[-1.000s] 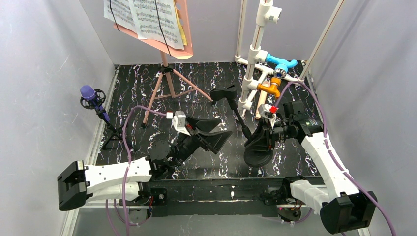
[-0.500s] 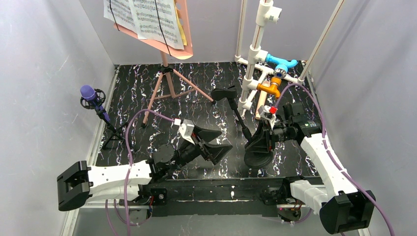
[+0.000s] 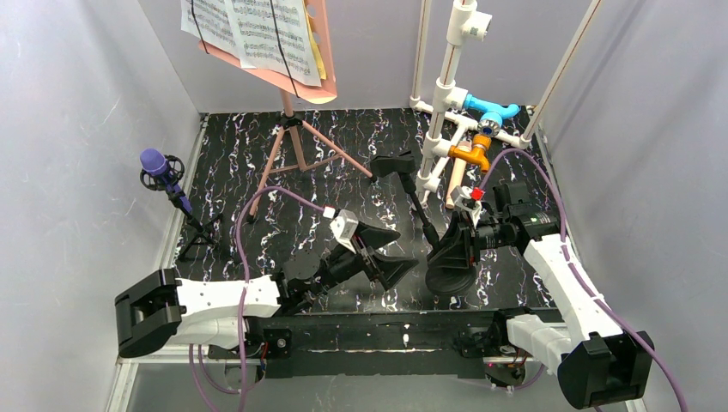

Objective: Pack up the instrument practice props
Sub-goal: Pick up the microphone stand at the center of the board, then unscrew the knob on the microphone stand.

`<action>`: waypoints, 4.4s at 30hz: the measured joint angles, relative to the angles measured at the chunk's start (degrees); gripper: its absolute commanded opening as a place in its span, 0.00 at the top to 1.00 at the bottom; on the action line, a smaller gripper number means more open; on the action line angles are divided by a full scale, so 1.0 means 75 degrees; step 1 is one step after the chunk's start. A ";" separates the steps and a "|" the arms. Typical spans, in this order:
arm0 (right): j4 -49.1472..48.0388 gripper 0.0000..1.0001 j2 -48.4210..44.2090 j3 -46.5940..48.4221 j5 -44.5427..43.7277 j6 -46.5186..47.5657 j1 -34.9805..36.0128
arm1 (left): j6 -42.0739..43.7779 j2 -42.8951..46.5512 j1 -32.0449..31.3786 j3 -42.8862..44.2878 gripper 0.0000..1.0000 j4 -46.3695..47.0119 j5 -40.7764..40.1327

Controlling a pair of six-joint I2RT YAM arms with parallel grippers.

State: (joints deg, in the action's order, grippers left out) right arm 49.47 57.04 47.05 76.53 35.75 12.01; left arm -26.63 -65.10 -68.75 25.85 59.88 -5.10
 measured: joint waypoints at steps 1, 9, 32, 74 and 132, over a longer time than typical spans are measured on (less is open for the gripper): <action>0.0003 0.99 0.0000 -0.0009 0.0000 -0.0003 0.0000 | -0.0003 -0.0055 0.0000 0.0017 0.02 0.0061 0.0000; -0.0061 0.99 -0.0006 -0.0052 0.0067 -0.0006 -0.0009 | 0.0146 -0.0656 0.0000 0.0020 0.02 0.1020 0.0195; -0.0079 0.99 -0.0015 -0.0245 0.0189 -0.0032 -0.0050 | 0.0108 -0.2594 0.0245 0.0895 0.02 0.2279 0.0662; 0.0064 0.99 -0.0096 -0.0248 -0.0300 -0.0414 -0.0140 | -0.2521 -0.2442 -0.0064 0.1609 1.00 0.0880 -0.0851; 0.1763 0.99 -0.0557 -0.0143 0.0458 0.2710 -0.0650 | 0.1510 0.0612 -0.1107 0.0589 0.02 -0.2279 -0.0224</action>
State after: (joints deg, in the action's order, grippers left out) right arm 62.70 52.86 45.98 79.96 56.07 7.14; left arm -15.31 -60.51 -77.06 30.26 42.78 -6.79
